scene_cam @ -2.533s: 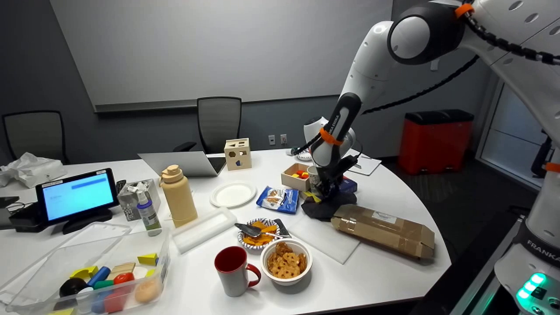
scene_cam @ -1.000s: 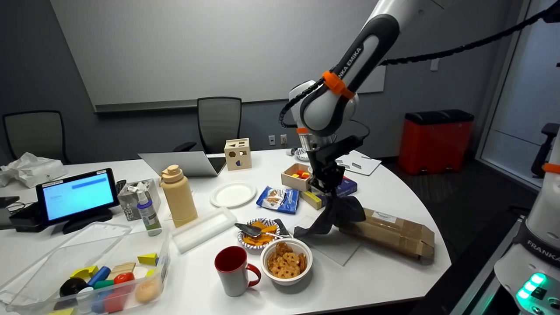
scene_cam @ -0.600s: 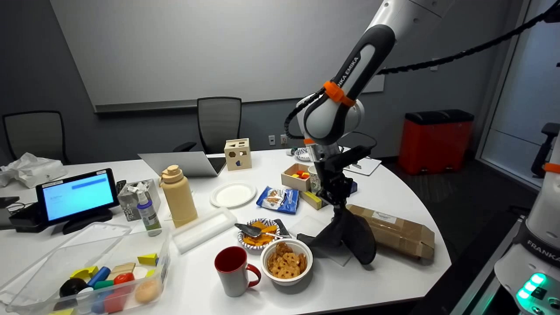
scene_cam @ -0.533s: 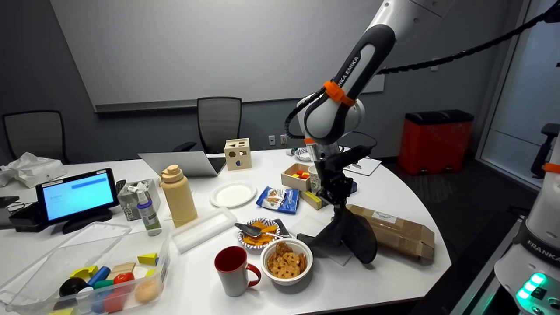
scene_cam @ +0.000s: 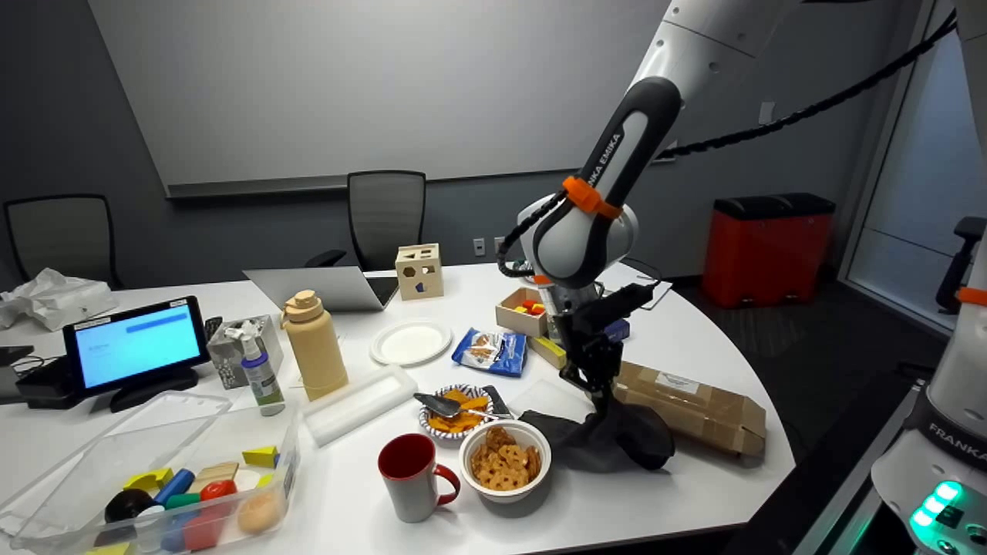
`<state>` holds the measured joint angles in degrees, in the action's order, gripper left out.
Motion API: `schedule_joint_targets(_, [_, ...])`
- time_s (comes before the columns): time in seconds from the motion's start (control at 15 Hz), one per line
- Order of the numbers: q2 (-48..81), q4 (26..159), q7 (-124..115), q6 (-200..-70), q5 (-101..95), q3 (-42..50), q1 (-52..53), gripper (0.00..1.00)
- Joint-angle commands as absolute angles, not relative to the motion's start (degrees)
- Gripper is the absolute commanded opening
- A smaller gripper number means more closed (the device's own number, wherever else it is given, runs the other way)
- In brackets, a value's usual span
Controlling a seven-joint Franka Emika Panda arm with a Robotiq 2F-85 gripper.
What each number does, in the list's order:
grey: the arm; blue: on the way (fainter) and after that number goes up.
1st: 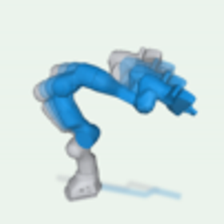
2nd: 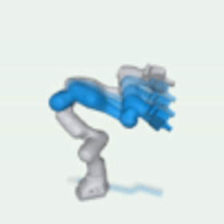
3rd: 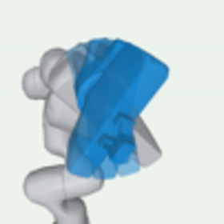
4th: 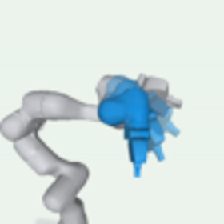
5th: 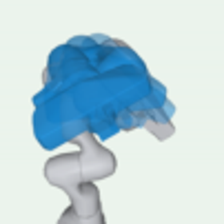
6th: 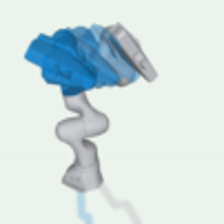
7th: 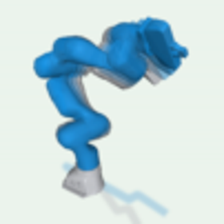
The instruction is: Use the grey cloth to wipe the table
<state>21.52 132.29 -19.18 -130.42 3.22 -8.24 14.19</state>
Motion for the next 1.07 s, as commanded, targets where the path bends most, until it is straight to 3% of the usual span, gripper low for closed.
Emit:
schedule_joint_targets(0.0, [25.65,133.2,-21.43,-134.37,3.6,-8.94,16.36,0.01])
schedule_joint_targets(0.53, [37.39,131.35,-28.47,-139.0,2.69,-4.51,20.33,0.01])
schedule_joint_targets(1.0, [36.76,132.79,-40.54,-139.54,1.37,1.89,24.12,0.01])
